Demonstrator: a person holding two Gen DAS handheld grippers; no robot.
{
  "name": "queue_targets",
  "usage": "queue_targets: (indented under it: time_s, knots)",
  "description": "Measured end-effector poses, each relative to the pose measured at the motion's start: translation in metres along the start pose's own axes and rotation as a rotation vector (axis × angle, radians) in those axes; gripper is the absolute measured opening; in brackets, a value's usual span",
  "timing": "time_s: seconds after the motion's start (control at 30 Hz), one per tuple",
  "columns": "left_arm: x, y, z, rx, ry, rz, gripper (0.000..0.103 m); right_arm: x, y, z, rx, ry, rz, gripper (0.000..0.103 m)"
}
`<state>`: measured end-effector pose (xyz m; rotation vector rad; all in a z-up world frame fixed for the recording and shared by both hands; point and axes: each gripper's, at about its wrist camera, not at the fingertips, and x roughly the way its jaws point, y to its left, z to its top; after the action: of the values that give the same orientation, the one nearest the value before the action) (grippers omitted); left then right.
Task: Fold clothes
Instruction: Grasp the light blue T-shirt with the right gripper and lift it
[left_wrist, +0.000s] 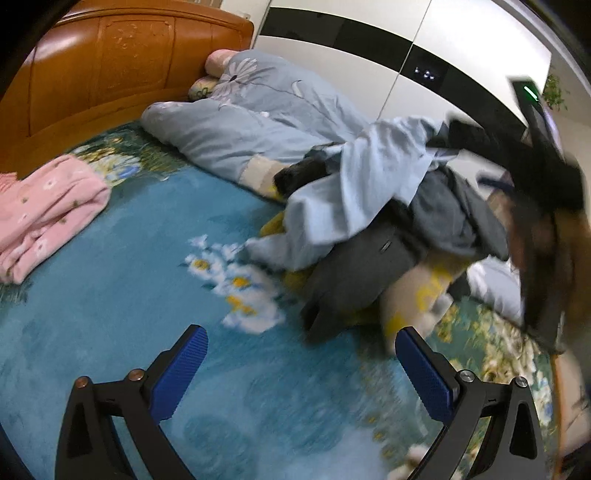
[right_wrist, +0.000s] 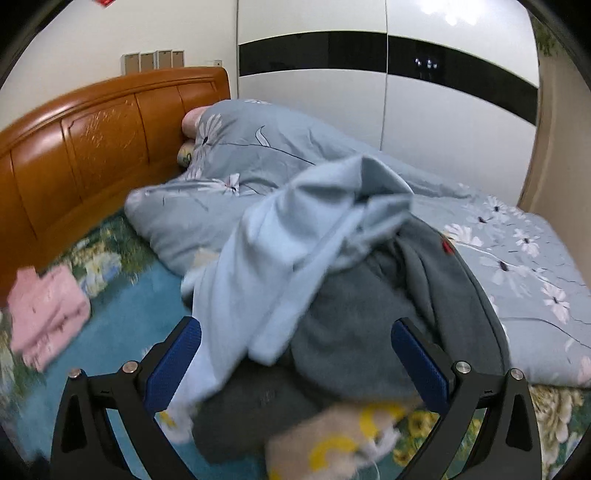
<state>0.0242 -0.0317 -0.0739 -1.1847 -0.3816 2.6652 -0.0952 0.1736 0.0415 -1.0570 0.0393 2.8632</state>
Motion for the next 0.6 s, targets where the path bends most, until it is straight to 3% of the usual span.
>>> queue_targets:
  time_s: [0.17, 0.23, 0.33, 0.47, 0.6]
  knots:
    - [-0.003, 0.034, -0.031, -0.159, 0.015, -0.02, 0.103, 0.053, 0.02, 0.028, -0.008, 0.129, -0.001, 0.077]
    - [-0.007, 0.048, -0.041, -0.212, 0.008, -0.024, 0.103, 0.067, 0.019, 0.031, 0.035, 0.165, -0.019, 0.03]
    - [-0.02, 0.064, -0.043, -0.252, -0.042, -0.009, 0.103, 0.068, 0.013, 0.038, 0.137, 0.175, -0.033, 0.014]
    - [-0.028, 0.086, -0.044, -0.325, -0.087, -0.007, 0.103, 0.02, 0.018, 0.063, 0.114, 0.061, -0.008, 0.011]
    - [-0.033, 0.101, -0.045, -0.398, -0.094, -0.03, 0.103, -0.051, 0.022, 0.094, 0.109, -0.065, 0.11, 0.01]
